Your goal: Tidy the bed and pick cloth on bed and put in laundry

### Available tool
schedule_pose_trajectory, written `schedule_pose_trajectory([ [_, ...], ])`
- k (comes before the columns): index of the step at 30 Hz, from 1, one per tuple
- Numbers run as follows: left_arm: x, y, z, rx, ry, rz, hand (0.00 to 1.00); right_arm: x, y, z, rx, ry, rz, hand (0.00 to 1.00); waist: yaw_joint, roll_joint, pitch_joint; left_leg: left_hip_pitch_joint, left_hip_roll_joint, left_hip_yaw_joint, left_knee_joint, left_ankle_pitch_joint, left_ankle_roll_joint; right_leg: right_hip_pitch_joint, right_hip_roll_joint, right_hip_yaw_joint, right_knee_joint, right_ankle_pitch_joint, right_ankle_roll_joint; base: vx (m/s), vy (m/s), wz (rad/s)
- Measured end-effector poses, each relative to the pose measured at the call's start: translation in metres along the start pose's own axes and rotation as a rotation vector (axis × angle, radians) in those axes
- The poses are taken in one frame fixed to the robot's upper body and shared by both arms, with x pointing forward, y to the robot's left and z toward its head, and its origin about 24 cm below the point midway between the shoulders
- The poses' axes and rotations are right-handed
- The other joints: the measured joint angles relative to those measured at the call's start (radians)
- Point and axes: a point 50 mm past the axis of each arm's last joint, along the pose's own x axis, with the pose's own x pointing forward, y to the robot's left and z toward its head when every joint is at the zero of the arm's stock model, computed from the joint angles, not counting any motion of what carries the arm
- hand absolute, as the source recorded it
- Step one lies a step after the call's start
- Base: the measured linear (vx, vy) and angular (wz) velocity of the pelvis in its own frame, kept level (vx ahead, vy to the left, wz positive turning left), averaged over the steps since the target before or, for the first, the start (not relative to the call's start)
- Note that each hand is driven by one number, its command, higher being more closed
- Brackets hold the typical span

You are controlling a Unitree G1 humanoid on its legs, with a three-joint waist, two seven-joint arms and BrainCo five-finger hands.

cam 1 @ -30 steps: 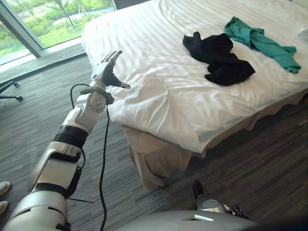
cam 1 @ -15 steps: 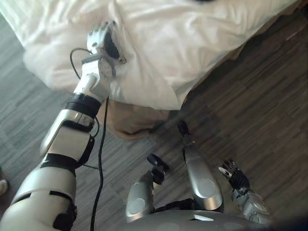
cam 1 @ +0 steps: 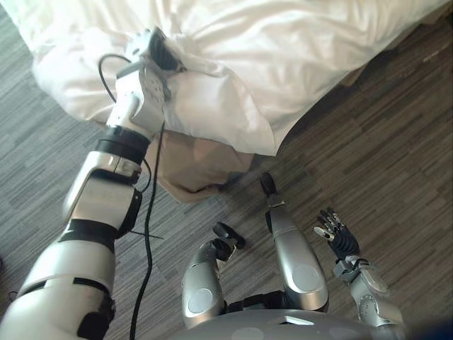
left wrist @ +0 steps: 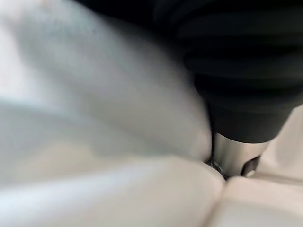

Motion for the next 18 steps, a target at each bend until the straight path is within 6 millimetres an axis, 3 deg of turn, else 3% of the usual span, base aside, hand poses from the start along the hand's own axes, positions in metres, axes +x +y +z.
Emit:
schedule_pose_trajectory([
  [2,-0.019,-0.042,-0.01,-0.137,-0.072,-0.114,1.0,-0.01,-0.009,-0.015,-0.027,0.069,-0.053,0.0,0.035,0.025,-0.034,0.043,-0.02,-0.031,-0.044,0.019,0.0,0.049,-0.02,-0.039,0.006,-0.025,-0.001,0.05,0.0,0.53],
  [4,-0.038,-0.067,-0.025,-0.185,-0.075,-0.184,1.0,-0.015,-0.014,-0.027,-0.032,0.126,-0.084,0.0,0.054,0.038,-0.075,0.063,-0.032,-0.045,-0.074,0.037,-0.004,0.072,-0.032,-0.062,0.008,-0.041,-0.003,0.09,-0.005,0.52],
  [5,-0.061,-0.092,-0.042,-0.253,-0.053,-0.264,1.0,-0.023,-0.02,-0.04,-0.018,0.175,-0.132,0.0,0.077,0.047,-0.118,0.102,-0.048,-0.056,-0.12,0.061,-0.009,0.109,-0.044,-0.088,0.008,-0.06,-0.001,0.11,-0.012,0.61],
  [7,-0.091,-0.117,-0.062,-0.303,-0.007,-0.331,1.0,-0.032,-0.025,-0.054,0.012,0.224,-0.18,0.0,0.093,0.052,-0.174,0.145,-0.066,-0.08,-0.177,0.087,-0.016,0.15,-0.056,-0.121,0.006,-0.08,0.001,0.14,-0.023,0.65],
  [8,-0.124,-0.135,-0.085,-0.369,0.062,-0.395,1.0,-0.041,-0.031,-0.066,0.024,0.28,-0.223,0.0,0.102,0.056,-0.228,0.195,-0.081,-0.112,-0.238,0.117,-0.023,0.201,-0.061,-0.157,-0.017,-0.088,0.003,0.16,-0.032,0.58],
  [10,-0.153,-0.148,-0.102,-0.425,0.13,-0.435,1.0,-0.05,-0.038,-0.078,0.028,0.333,-0.272,0.0,0.12,0.062,-0.273,0.23,-0.091,-0.142,-0.295,0.141,-0.029,0.248,-0.06,-0.184,-0.054,-0.09,0.005,0.14,-0.033,0.56],
  [11,-0.169,-0.154,-0.107,-0.467,0.156,-0.437,0.0,-0.056,-0.043,-0.085,0.038,0.367,-0.307,0.0,0.13,0.066,-0.298,0.241,-0.095,-0.172,-0.323,0.15,-0.029,0.279,-0.059,-0.207,-0.082,-0.089,0.006,0.09,-0.026,0.62],
  [14,-0.193,-0.166,-0.11,-0.543,0.182,-0.448,0.0,-0.065,-0.046,-0.098,0.04,0.434,-0.347,0.0,0.147,0.07,-0.34,0.248,-0.1,-0.217,-0.353,0.163,-0.028,0.33,-0.058,-0.245,-0.15,-0.071,0.008,0.06,-0.008,0.39],
  [18,-0.247,-0.196,-0.131,-0.686,0.399,-0.514,0.0,-0.066,-0.048,-0.107,0.065,0.498,-0.389,0.0,0.152,0.07,-0.381,0.252,-0.116,-0.253,-0.369,0.167,-0.026,0.389,-0.048,-0.27,-0.263,-0.021,0.013,0.05,0.006,0.15],
])
